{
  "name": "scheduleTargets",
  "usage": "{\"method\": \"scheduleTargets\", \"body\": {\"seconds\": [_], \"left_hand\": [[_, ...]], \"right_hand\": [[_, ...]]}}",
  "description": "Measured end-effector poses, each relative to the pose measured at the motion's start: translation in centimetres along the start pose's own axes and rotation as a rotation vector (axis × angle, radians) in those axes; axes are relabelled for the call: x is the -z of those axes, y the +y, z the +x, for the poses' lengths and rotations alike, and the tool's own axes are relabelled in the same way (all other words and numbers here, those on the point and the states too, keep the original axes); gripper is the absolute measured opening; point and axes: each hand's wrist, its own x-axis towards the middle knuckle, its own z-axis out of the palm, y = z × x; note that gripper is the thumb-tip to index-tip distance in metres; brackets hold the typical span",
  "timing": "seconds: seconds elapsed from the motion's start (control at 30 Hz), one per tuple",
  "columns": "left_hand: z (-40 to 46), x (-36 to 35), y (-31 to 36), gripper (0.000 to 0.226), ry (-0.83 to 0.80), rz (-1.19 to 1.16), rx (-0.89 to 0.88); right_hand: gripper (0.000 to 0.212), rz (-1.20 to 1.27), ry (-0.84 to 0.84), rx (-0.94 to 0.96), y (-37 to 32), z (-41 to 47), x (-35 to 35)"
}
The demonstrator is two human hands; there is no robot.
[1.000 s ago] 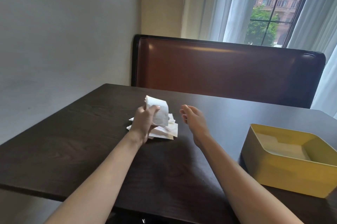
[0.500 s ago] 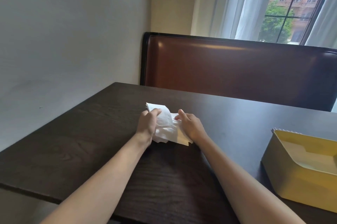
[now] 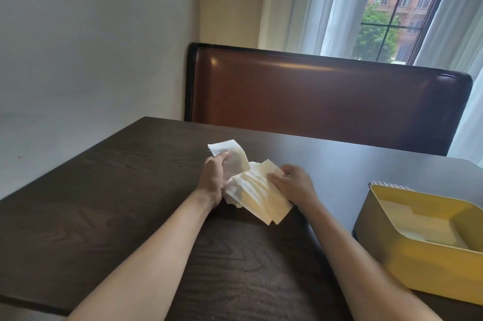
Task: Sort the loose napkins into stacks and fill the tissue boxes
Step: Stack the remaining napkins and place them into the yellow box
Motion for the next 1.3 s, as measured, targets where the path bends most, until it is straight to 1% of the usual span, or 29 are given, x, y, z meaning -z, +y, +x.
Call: {"method": "scheduleTargets", "body": {"seconds": [0.03, 0.13, 0.2, 0.3, 0.37, 0.53, 0.63, 0.7, 0.8, 0.87, 0.93, 1.03, 1.1, 1.17, 1.2, 1.23, 1.3], "left_hand": [[-0.2, 0.1, 0.2, 0.054, -0.014, -0.058, -0.011], [-0.4, 0.1, 1.2, 0.033, -0.054, -0.121, -0.07], [-0.5, 0.0, 1.8, 0.029, -0.113, -0.15, -0.089], [-1.2, -0.3, 2.4, 0.032, -0.186, -0.177, -0.073], [-1.5, -0.5, 2.3, 0.035, -0.22, -0.219, -0.031], [-2.3, -1.5, 1.2, 0.039, -0.177, -0.309, 0.117], [-2.7, -2.0, 1.1, 0.045, -0.18, -0.329, 0.134], [-3.2, -2.4, 1.1, 0.05, -0.24, -0.294, 0.124], [-3.4, -3.0, 0.4, 0.073, -0.393, -0.214, 0.044], [-3.3, -3.2, 0.0, 0.081, -0.433, -0.211, 0.032], [-3.3, -3.3, -0.3, 0.079, -0.421, -0.196, 0.054], [-3.1, -3.5, -0.5, 0.067, -0.373, -0.185, 0.093], [-3.0, -3.5, -0.6, 0.06, -0.343, -0.171, 0.099], [-3.0, -3.5, -0.7, 0.054, -0.315, -0.148, 0.089], [-2.9, -3.5, -0.7, 0.053, -0.308, -0.144, 0.088], [-2.9, -3.5, -0.7, 0.054, -0.308, -0.149, 0.093], [-2.9, -3.4, -0.6, 0.059, -0.33, -0.174, 0.105]], "right_hand": [[0.02, 0.088, 0.036, -0.003, 0.0, -0.3, 0.2], [0.02, 0.302, 0.103, 0.011, -0.3, -1.0, 0.8], [0.022, 0.422, 0.138, 0.013, -0.7, -1.4, 1.2], [0.019, 0.624, 0.154, -0.029, -1.5, -2.1, 1.9], [0.017, 0.709, 0.163, -0.062, -1.8, -2.3, 2.4], [0.011, 0.895, 0.126, -0.131, -2.2, -2.5, 2.6], [0.01, 0.992, 0.087, -0.101, -2.7, -2.8, 2.8], [0.009, 1.028, 0.038, -0.039, -3.1, -3.0, 2.7], [0.015, 1.005, -0.026, 0.039, -3.7, -3.3, 1.9], [0.017, 0.931, -0.036, 0.081, -4.0, -3.6, 1.0], [0.018, 0.832, -0.032, 0.118, -3.9, -3.8, 0.4], [0.014, 0.714, 0.005, 0.144, -3.7, -3.6, 0.3], [0.013, 0.589, 0.077, 0.174, -3.5, -3.4, 0.3], [0.019, 0.43, 0.182, 0.215, -3.0, -3.1, 0.3], [0.022, 0.391, 0.235, 0.22, -2.8, -3.1, 0.4], [0.025, 0.389, 0.282, 0.22, -2.7, -2.9, 0.4], [0.029, 0.473, 0.331, 0.223, -2.4, -2.6, 0.9]]}}
